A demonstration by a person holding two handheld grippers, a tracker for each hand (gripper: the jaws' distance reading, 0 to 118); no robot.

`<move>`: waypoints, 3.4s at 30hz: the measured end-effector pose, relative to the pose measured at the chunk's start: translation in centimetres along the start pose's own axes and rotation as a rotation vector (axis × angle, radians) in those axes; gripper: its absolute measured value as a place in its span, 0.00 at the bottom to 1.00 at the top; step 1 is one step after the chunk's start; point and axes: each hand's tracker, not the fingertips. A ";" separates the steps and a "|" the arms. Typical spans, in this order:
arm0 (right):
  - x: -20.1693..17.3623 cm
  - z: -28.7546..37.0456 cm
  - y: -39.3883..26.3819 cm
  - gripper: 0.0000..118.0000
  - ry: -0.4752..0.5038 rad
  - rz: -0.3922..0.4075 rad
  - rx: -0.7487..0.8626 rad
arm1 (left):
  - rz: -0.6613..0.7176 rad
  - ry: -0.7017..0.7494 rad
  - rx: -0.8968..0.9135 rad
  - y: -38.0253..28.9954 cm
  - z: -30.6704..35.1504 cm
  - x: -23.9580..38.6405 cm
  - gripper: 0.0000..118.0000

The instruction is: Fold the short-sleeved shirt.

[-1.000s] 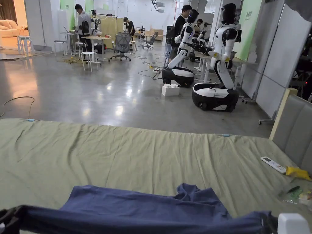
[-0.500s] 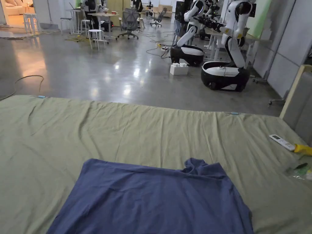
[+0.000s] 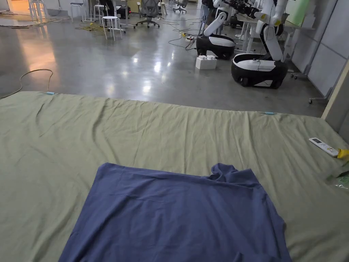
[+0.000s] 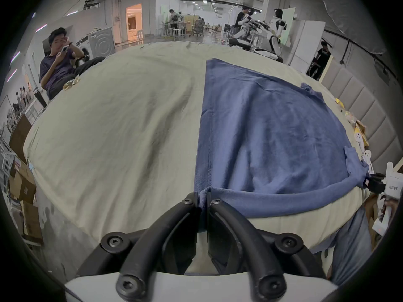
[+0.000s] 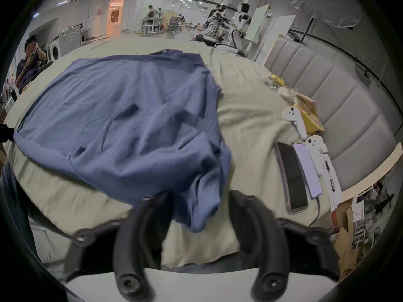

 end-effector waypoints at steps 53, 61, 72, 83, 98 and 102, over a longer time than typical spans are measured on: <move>-3.7 5.6 13.0 0.01 0.059 -0.194 0.705 | -0.024 0.001 0.381 6.8 4.9 2.1 0.02; -3.9 3.9 11.9 0.01 0.080 -0.188 0.616 | 0.072 -0.058 0.047 2.4 0.9 -2.9 0.02; -4.5 3.1 11.4 0.01 0.093 -0.178 0.559 | 0.149 -0.001 -0.128 1.2 -4.5 -4.2 0.57; -4.2 2.4 10.6 0.01 0.091 -0.181 0.533 | 0.096 0.112 -0.200 1.6 -4.8 -1.1 0.60; -4.1 1.5 9.6 0.01 0.104 -0.206 0.501 | 0.053 0.108 -0.140 0.7 -2.0 0.7 0.59; -4.2 1.6 9.3 0.01 0.105 -0.203 0.498 | -0.015 0.104 -0.105 0.7 -1.1 2.4 0.37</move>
